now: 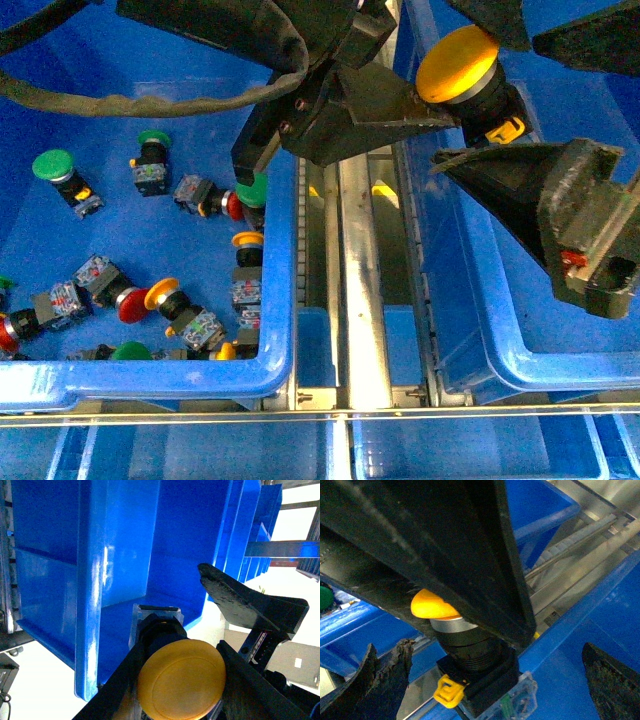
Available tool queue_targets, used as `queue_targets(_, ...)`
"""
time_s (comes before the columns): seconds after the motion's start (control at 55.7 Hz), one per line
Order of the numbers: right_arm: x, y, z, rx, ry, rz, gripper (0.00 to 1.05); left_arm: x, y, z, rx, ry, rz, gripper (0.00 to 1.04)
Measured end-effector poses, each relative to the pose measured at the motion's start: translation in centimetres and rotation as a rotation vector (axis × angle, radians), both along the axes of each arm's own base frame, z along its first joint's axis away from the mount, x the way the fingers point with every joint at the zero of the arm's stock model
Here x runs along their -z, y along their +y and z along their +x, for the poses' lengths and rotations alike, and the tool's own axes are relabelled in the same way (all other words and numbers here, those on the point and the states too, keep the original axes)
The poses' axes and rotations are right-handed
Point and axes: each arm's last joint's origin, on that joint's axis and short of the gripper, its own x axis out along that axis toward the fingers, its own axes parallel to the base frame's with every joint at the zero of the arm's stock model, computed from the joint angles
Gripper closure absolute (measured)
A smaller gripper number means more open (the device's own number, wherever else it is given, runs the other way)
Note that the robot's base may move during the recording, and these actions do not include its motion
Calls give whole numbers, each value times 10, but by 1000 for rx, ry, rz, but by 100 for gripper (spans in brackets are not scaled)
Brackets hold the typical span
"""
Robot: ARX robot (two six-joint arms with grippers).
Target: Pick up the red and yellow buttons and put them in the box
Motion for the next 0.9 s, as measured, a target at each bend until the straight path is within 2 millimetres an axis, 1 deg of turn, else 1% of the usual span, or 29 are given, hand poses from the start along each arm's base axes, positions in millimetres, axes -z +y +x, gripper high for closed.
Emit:
queue_targets(0.197,6,3,2,-26,13,-15,6,0,0,4,-5,-4,-1,71)
queue_targets(0.215,16,-12,0,46,41,-32,63,17,68,9,-227,-106,207,8)
queue_targets(0.305,16,-15,-1,48,45,-34,63,18,81,3,-238,-102,236,8)
queue_targets(0.413,16,-19,-1,60,52,-36,63,13,98,-9,-245,-145,256,8)
queue_targets(0.448,16,-21,-1,67,56,-37,63,8,109,-18,-247,-177,263,8)
queue_targets(0.538,15,-26,-1,88,63,-40,63,0,128,-37,-231,-226,278,8)
queue_targets(0.574,14,-29,-1,96,66,-40,63,-2,139,-48,-220,-240,286,8)
queue_targets(0.736,11,-42,-1,152,83,-44,63,-2,175,-85,-196,-268,326,8)
queue_targets(0.897,8,-58,-1,228,95,-48,63,1,204,-112,-200,-284,360,8)
